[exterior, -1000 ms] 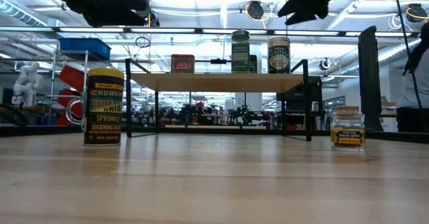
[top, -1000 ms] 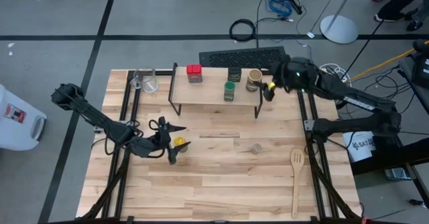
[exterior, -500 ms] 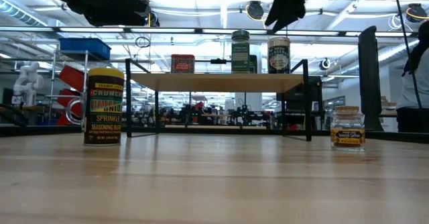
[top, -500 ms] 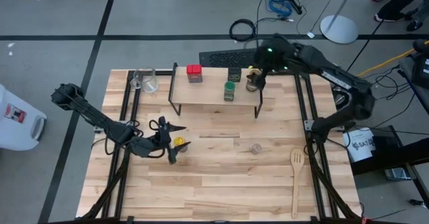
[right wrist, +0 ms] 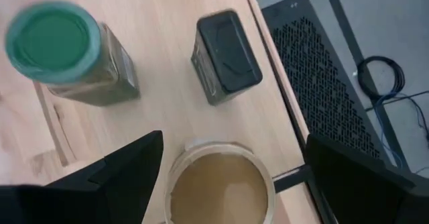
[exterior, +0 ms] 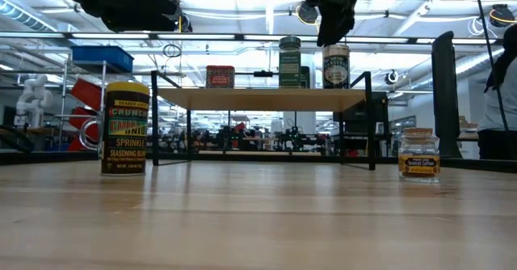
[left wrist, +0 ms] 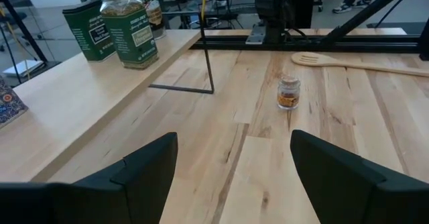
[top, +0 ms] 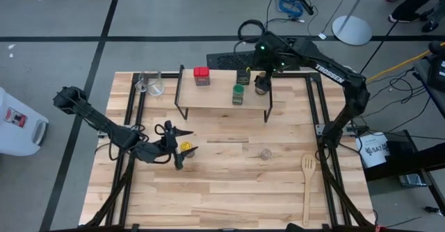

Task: Shelf spices
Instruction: Remove the gold seasoning bottle from the shelf

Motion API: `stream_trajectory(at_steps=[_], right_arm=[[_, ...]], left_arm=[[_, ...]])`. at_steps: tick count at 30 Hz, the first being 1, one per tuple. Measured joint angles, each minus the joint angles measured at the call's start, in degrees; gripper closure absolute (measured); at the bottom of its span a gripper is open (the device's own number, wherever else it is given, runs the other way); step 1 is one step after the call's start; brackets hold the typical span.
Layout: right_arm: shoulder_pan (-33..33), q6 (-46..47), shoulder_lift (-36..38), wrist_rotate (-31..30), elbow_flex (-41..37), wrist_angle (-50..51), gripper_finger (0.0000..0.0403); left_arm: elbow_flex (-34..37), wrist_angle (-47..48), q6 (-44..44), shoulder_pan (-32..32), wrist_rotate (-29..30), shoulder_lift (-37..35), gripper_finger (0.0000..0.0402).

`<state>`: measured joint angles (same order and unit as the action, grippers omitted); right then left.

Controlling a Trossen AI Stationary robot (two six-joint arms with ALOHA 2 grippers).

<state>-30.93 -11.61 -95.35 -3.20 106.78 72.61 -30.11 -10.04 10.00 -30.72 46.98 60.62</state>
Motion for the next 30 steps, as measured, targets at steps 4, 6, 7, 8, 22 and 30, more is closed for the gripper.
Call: stream_trajectory(at_steps=[4, 6, 7, 8, 22, 30], right_arm=[[-0.76, -0.03, -0.99, 0.00, 0.00, 1.93, 0.0048], [-1.22, -0.01, -1.20, 0.02, 0.00, 2.69, 0.0048], [-1.36, 0.10, -1.20, 0.06, 0.00, 2.73, 0.0048], [-1.39, 0.23, -1.17, 0.20, 0.00, 2.92, 0.0048], [-1.35, 1.48, -1.14, 0.36, -0.02, 5.70, 0.0048], [-1.35, 1.48, -2.98, 0.63, -0.04, 6.75, 0.0051]], left_arm=[[0.00, 0.01, 0.00, 0.00, 0.00, 0.00, 0.0102], [0.00, 0.00, 0.00, 0.00, 0.00, 0.00, 0.0102], [0.00, 0.02, 0.00, 0.00, -0.02, 0.00, 0.0102], [0.00, 0.01, 0.00, 0.00, -0.02, 0.00, 0.0102], [0.00, 0.00, -0.20, 0.00, -0.02, 0.00, 0.0102], [0.00, -0.04, -0.20, 0.00, -0.04, 0.00, 0.0102]])
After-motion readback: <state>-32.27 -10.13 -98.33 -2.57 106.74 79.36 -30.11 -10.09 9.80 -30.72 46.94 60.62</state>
